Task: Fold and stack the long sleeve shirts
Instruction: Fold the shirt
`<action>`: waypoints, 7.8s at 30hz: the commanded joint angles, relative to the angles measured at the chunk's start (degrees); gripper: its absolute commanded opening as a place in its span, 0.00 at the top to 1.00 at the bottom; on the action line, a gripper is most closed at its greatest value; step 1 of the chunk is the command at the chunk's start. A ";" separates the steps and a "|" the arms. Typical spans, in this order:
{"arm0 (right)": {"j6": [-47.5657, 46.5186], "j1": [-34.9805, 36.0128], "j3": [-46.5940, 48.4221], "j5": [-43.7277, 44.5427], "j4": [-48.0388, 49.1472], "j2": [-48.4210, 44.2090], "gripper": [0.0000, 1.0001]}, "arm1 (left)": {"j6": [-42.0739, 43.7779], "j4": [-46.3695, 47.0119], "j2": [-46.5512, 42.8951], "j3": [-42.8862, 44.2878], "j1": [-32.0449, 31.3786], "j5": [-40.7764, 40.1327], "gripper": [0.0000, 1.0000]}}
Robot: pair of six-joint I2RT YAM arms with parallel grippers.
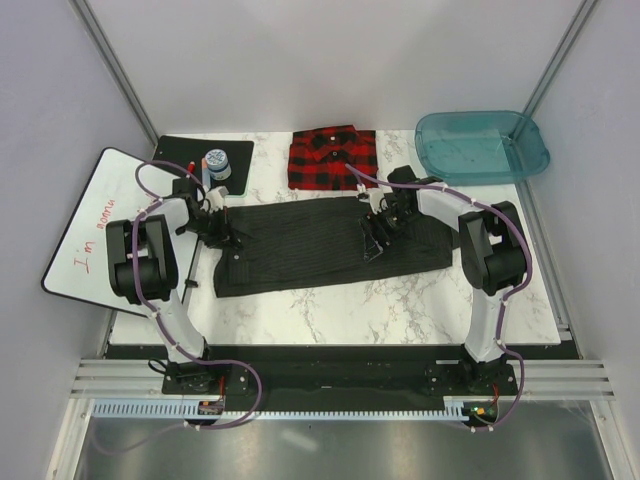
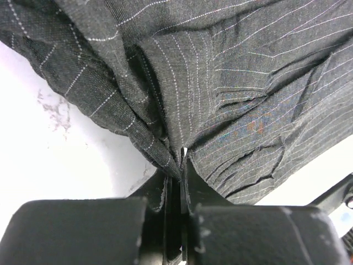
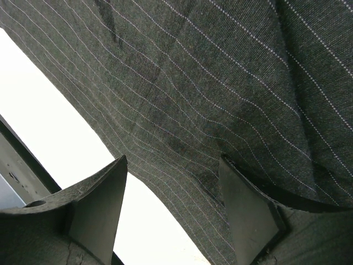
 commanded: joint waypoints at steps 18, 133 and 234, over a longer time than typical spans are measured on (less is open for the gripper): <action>-2.80 -3.12 2.78 -1.31 -4.61 -5.69 0.22 | -2.27 -21.15 -6.67 16.97 -5.95 -3.06 0.98; -11.31 14.44 21.03 18.46 -1.80 14.16 0.52 | -13.97 14.18 -53.34 -17.82 -16.78 11.81 0.03; -6.75 -1.90 25.89 15.65 -9.18 16.89 0.62 | -11.16 9.61 4.06 13.03 -25.48 10.04 0.57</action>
